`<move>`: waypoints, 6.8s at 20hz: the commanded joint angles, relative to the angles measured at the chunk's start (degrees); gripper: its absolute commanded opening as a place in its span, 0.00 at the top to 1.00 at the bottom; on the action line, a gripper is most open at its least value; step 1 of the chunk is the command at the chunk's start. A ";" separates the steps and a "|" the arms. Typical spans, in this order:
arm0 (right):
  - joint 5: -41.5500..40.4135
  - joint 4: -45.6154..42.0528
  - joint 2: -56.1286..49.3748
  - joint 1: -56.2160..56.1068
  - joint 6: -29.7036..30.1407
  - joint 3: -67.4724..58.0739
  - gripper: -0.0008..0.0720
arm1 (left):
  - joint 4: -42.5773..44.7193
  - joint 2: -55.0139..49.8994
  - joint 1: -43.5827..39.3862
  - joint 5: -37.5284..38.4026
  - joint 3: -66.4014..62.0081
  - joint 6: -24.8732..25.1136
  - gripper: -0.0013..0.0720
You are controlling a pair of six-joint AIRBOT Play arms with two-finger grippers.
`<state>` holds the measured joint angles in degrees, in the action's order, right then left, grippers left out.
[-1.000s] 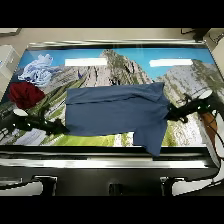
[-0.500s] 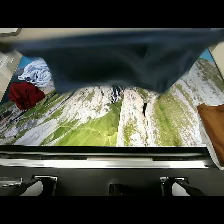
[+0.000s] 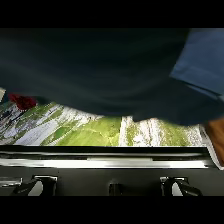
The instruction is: Fold the clothes and pants, and hang the long-sleeved shirts on hangers.
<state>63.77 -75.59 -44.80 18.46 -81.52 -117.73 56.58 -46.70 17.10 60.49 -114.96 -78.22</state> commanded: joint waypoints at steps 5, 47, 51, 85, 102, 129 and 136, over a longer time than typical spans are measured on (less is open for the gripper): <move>25.09 0.70 -12.00 -0.09 -3.63 1.84 0.93 | 0.48 -7.15 -2.16 12.61 11.50 -2.43 0.96; 24.57 -6.62 -50.82 -4.68 -12.72 27.26 0.93 | 4.44 -53.77 -9.75 26.82 21.86 -0.26 0.96; 21.97 -8.00 -51.12 -4.72 -12.31 34.73 0.93 | 5.40 -53.77 -10.71 27.93 31.56 -1.31 0.96; 29.42 -3.04 -34.97 8.17 -7.37 58.64 0.22 | -2.40 -33.75 -7.72 16.46 78.38 10.62 0.31; 18.56 3.19 -30.45 8.17 -1.99 79.97 0.23 | -2.62 -33.70 -7.87 15.50 78.71 10.23 0.95; 18.16 6.95 -47.95 -4.66 -7.87 35.21 0.93 | -2.64 -48.41 -8.87 20.55 36.61 0.87 0.96; 9.20 14.16 -63.91 -6.84 -10.08 21.11 0.92 | -2.64 -67.47 -10.38 25.46 17.14 -3.48 0.95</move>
<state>77.34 -64.18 -103.55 12.23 -89.58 -92.38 53.98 -107.98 7.07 84.14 -91.44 -79.77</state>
